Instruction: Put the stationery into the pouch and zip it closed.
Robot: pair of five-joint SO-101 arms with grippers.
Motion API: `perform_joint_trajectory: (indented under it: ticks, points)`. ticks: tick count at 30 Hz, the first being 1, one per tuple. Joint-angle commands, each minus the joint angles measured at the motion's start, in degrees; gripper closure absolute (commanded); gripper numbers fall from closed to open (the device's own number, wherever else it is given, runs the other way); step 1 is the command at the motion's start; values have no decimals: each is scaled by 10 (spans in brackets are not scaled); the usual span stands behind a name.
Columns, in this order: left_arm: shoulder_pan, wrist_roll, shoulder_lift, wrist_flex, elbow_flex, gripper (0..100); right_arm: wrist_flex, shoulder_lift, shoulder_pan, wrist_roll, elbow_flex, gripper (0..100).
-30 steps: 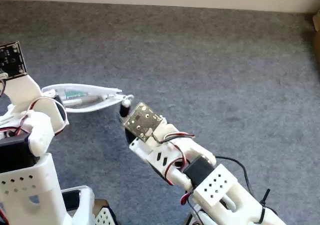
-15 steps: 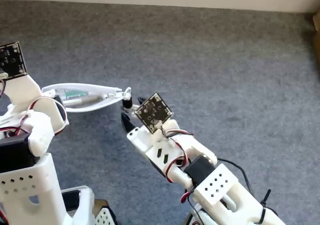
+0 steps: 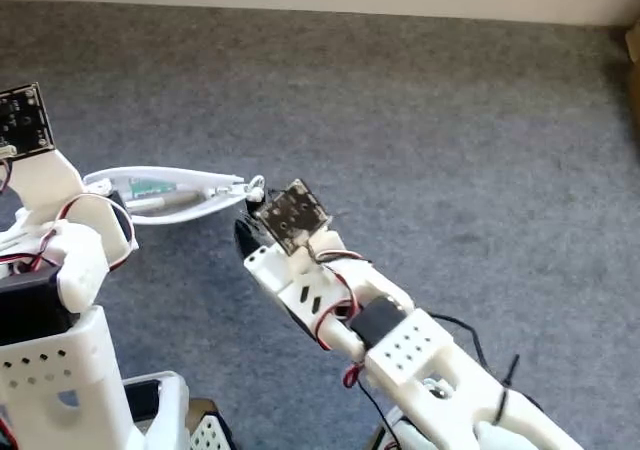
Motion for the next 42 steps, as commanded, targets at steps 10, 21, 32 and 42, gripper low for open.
perform_joint_trajectory:
  ticks: [10,21,32,42]
  points:
    - [11,-2,-6,-7,5,989,-15,5,33,-4,-63,806]
    - [13,-2,-6,-8,5,989,-15,6,31,0,-62,860]
    - [13,-2,-4,-9,5,989,-15,6,31,1,-64,865]
    - [13,-2,-4,-9,5,989,-15,6,31,1,-65,865]
